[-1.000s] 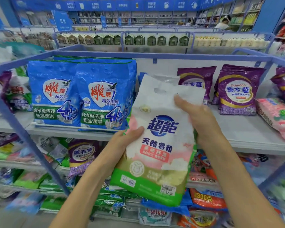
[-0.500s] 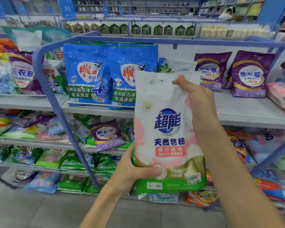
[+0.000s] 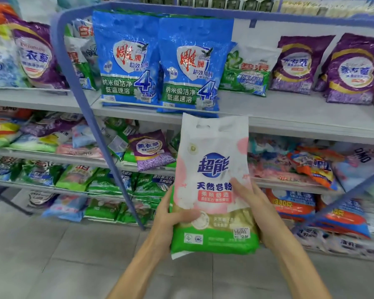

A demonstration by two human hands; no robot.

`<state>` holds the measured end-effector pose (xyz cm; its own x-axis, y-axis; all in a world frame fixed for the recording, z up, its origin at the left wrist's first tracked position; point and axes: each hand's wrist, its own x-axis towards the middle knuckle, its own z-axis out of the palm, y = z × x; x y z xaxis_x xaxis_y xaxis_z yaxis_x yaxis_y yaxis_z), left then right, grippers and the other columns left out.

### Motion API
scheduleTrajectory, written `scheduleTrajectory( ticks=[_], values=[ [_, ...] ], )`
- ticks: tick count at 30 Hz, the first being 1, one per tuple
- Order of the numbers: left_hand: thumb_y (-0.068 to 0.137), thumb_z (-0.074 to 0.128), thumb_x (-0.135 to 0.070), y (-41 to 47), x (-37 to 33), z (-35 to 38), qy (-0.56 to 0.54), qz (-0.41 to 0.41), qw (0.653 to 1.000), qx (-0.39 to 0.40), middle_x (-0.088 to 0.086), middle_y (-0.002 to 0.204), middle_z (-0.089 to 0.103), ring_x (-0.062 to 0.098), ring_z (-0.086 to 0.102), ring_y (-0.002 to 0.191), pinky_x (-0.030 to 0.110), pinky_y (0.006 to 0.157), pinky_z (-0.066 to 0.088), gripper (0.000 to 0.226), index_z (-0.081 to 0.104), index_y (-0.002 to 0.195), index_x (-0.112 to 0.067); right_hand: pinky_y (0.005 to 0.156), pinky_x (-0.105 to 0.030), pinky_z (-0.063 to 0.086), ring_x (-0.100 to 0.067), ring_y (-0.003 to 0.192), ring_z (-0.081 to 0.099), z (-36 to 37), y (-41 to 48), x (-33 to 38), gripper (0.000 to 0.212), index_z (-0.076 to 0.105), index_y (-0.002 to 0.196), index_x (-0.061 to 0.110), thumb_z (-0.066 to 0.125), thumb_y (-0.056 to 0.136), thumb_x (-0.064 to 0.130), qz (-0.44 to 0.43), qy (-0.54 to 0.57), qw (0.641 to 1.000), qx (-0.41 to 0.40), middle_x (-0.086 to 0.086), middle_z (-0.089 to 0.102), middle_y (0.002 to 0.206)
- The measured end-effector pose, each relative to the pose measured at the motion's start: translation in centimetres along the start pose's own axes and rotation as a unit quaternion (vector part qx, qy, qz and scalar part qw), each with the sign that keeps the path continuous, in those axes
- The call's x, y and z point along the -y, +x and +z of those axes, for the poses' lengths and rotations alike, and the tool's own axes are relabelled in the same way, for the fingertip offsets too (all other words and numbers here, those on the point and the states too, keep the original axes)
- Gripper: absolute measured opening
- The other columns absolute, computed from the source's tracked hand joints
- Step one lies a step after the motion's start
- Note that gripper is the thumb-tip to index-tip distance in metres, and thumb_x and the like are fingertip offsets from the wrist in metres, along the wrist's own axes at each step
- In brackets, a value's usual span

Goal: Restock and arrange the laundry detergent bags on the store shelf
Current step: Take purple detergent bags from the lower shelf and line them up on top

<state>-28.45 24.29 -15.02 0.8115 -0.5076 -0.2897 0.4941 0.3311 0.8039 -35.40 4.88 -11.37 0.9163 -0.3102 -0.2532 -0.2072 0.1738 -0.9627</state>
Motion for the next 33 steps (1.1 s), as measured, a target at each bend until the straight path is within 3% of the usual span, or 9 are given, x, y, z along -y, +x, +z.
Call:
scheduleTrajectory(
  ticks=[1, 4, 8, 13, 17, 22, 25, 29, 33],
  values=[
    [0.052, 0.085, 0.000, 0.0, 0.5, -0.2, -0.007, -0.003, 1.000, -0.019, 0.032, 0.125, 0.065, 0.058, 0.063, 0.109, 0.077, 0.094, 0.044, 0.094, 0.053, 0.140, -0.012, 0.098, -0.042, 0.055, -0.013, 0.109, 0.073, 0.3, 0.0, -0.7, 0.039, 0.062, 0.126, 0.042, 0.071, 0.089, 0.050, 0.008, 0.001, 1.000, -0.004, 0.012, 0.075, 0.119],
    [0.063, 0.086, -0.017, 0.1, 1.2, -0.2, -0.007, -0.013, 0.997, -0.070, 0.025, 0.127, 0.067, 0.052, 0.065, 0.111, 0.073, 0.098, 0.046, 0.083, 0.055, 0.139, -0.015, 0.087, -0.031, 0.058, -0.011, 0.101, 0.075, 0.7, 0.6, -2.8, 0.026, 0.066, 0.121, 0.035, 0.062, 0.096, 0.041, 0.021, -0.015, 0.999, -0.041, 0.012, 0.078, 0.108],
    [0.079, 0.082, -0.046, 0.9, 2.2, -0.6, -0.004, -0.053, 0.993, -0.101, 0.016, 0.134, 0.066, 0.041, 0.066, 0.118, 0.063, 0.106, 0.045, 0.083, 0.046, 0.148, -0.018, 0.098, -0.043, 0.056, -0.015, 0.095, 0.076, 0.7, 1.4, -4.8, 0.029, 0.075, 0.106, 0.025, 0.056, 0.100, 0.047, 0.073, -0.058, 0.994, -0.061, 0.007, 0.080, 0.097],
    [0.086, 0.071, -0.033, 1.1, 3.9, -0.8, 0.017, -0.052, 0.992, -0.117, 0.016, 0.122, 0.072, 0.040, 0.069, 0.113, 0.062, 0.105, 0.047, 0.052, 0.061, 0.134, -0.016, 0.104, -0.048, 0.052, -0.018, 0.106, 0.074, -0.3, 2.1, -6.8, 0.037, 0.071, 0.121, 0.024, 0.067, 0.091, 0.046, 0.115, 0.018, 0.991, -0.064, 0.007, 0.079, 0.109],
    [0.084, 0.063, -0.031, 1.4, 4.6, -1.0, 0.014, -0.048, 0.988, -0.148, 0.018, 0.115, 0.075, 0.040, 0.072, 0.104, 0.056, 0.099, 0.053, 0.047, 0.065, 0.128, -0.014, 0.097, -0.047, 0.056, -0.021, 0.102, 0.076, -1.0, 3.1, -7.3, 0.034, 0.068, 0.126, 0.024, 0.069, 0.093, 0.032, 0.125, 0.063, 0.990, -0.017, 0.001, 0.079, 0.112],
    [0.096, 0.059, -0.026, 2.4, 4.9, -3.2, 0.008, -0.047, 0.981, -0.190, 0.018, 0.111, 0.076, 0.037, 0.074, 0.099, 0.049, 0.089, 0.058, 0.034, 0.067, 0.124, -0.009, 0.100, -0.052, 0.055, -0.026, 0.101, 0.076, 0.4, 5.9, -8.7, 0.035, 0.068, 0.124, 0.022, 0.071, 0.091, 0.036, 0.142, 0.034, 0.989, 0.013, -0.003, 0.079, 0.110],
    [0.096, 0.059, -0.031, 3.5, 4.2, -5.5, 0.005, -0.044, 0.980, -0.193, 0.017, 0.111, 0.076, 0.036, 0.074, 0.098, 0.047, 0.082, 0.062, 0.037, 0.067, 0.124, -0.010, 0.099, -0.051, 0.055, -0.026, 0.098, 0.077, 2.4, 8.0, -9.3, 0.027, 0.070, 0.118, 0.021, 0.071, 0.093, 0.032, 0.142, 0.024, 0.989, 0.015, -0.002, 0.080, 0.106],
    [0.085, 0.074, -0.038, 6.3, 2.4, -9.4, 0.010, -0.044, 0.982, -0.181, 0.018, 0.118, 0.074, 0.040, 0.072, 0.105, 0.054, 0.094, 0.056, 0.054, 0.064, 0.132, -0.011, 0.101, -0.052, 0.054, -0.025, 0.101, 0.076, 5.9, 11.5, -9.6, 0.027, 0.071, 0.120, 0.022, 0.069, 0.095, 0.032, 0.122, 0.008, 0.992, 0.020, -0.001, 0.079, 0.109],
    [0.069, 0.077, -0.016, 9.7, 0.4, -14.1, 0.017, -0.043, 0.991, -0.128, 0.015, 0.111, 0.076, 0.034, 0.076, 0.090, 0.041, 0.069, 0.062, 0.063, 0.060, 0.129, -0.013, 0.099, -0.050, 0.056, -0.020, 0.097, 0.077, 9.7, 14.9, -9.8, 0.017, 0.072, 0.113, 0.024, 0.067, 0.097, 0.030, 0.097, -0.007, 0.995, 0.007, 0.003, 0.080, 0.104]
  ],
)
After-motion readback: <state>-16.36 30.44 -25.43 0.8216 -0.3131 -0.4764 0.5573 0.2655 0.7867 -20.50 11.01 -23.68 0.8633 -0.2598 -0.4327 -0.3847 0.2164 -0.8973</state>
